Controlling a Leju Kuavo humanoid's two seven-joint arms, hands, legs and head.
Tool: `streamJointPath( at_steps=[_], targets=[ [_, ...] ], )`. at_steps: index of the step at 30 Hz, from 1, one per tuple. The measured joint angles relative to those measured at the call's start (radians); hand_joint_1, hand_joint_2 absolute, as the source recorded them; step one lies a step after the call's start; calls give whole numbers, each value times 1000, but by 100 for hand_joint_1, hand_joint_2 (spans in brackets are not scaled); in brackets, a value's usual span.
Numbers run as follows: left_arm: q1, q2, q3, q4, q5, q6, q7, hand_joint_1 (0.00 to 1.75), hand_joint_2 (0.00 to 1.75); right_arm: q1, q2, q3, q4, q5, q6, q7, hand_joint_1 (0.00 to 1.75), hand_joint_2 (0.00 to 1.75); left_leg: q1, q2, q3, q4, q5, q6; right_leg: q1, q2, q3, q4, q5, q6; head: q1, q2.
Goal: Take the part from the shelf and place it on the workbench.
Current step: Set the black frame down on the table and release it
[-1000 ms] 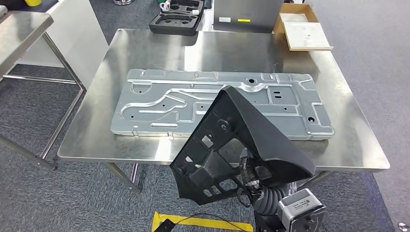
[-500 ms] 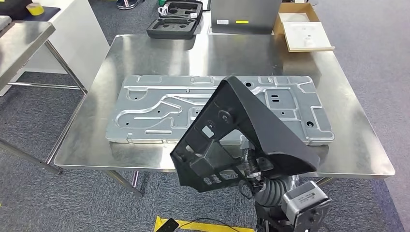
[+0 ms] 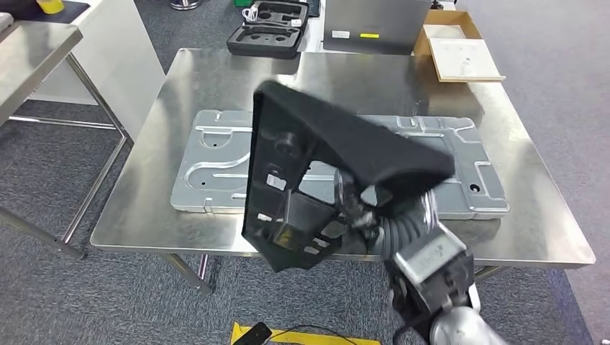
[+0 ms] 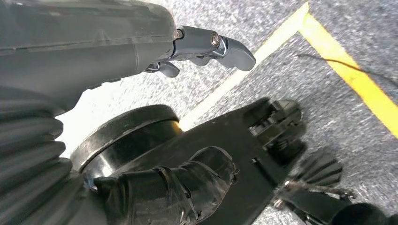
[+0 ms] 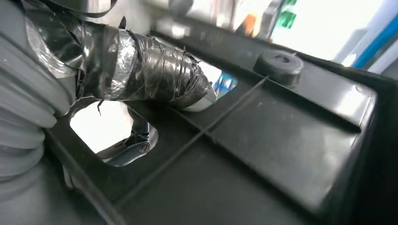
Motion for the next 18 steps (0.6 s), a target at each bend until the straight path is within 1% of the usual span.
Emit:
streamJointPath(
  at_steps=[1,2,3,4,5,6,7,8,10,11,12,13,15,16,17,18],
  targets=[
    [-3,-1,-1,0,-4,0,3,0,175,-34,-13,-5,17,26,-1,23,141,175,-1,1,0,1,0,1,0,0,-19,35,-2,0,0,0],
    [-5,-2,-4,0,-7,0,6,0,175,-68,-27,-10,35,54,-1,48,141,175,-2,0,1,1,-1,1,0,0,-21,33,14,0,0,0],
    [-7,-3,-10,0,-9,0,10,0,175,-102,-42,-15,52,88,0,74,141,175,-3,-1,1,3,-1,1,0,0,-5,-8,46,-3,0,0],
    [-9,-4,-18,0,-11,0,13,0,175,-132,-56,-20,67,131,3,100,141,175,-3,-3,2,3,-1,1,0,0,24,-73,82,-6,0,0],
    [-10,-4,-25,0,-12,0,15,0,175,-162,-70,-24,81,196,13,134,141,175,-5,-5,1,5,-2,0,3,0,55,-139,108,-10,0,0],
    [-11,-5,-31,0,-12,0,19,0,175,-191,-84,-26,93,290,31,173,141,175,-7,-7,-2,7,-2,-3,4,1,77,-190,124,-14,0,0],
    [-11,-6,-35,0,-13,0,21,0,175,-218,-98,-27,103,407,57,216,141,175,-9,-8,-6,8,-2,-6,7,1,89,-220,128,-17,0,0],
    [-11,-6,-38,0,-13,0,25,0,175,-245,-110,-25,111,530,88,257,141,175,-10,-8,-9,7,0,-10,8,2,91,-229,125,-19,0,0],
    [-12,-7,-47,0,-15,0,31,0,175,-293,-129,-16,122,732,150,318,141,175,-10,-8,-13,7,0,-19,4,2,90,-236,128,-26,0,0],
    [-12,-8,-51,0,-15,2,33,0,175,-313,-135,-8,126,813,186,336,141,175,-10,-8,-17,17,-9,-24,2,2,93,-240,130,-29,-1,0],
    [-13,-8,-52,0,-15,4,34,0,175,-333,-139,2,130,887,225,350,141,175,-9,-7,-29,45,-27,-29,-1,1,95,-244,132,-34,-2,0],
    [-15,-8,-52,0,-13,8,34,0,175,-351,-141,16,134,958,268,358,141,175,-7,-5,-50,91,-52,-34,-1,0,98,-246,132,-37,-4,0],
    [-18,-8,-52,0,-6,18,29,0,175,-385,-144,60,145,1067,347,364,141,175,-5,-4,-110,214,-100,-41,0,-1,99,-245,130,-43,-6,0],
    [-18,-8,-52,0,-1,22,27,0,175,-399,-145,86,153,1102,377,364,141,175,-4,-4,-134,256,-107,-43,0,-1,99,-243,129,-44,-6,0],
    [-18,-8,-52,0,4,25,24,0,175,-410,-146,112,163,1126,401,364,141,175,-4,-4,-142,264,-95,-44,1,-1,100,-242,128,-45,-6,0],
    [-19,-8,-52,0,8,27,21,0,175,-419,-147,134,174,1143,419,363,141,175,-3,-3,-132,234,-68,-44,1,0,101,-241,126,-45,-6,0]
  ],
)
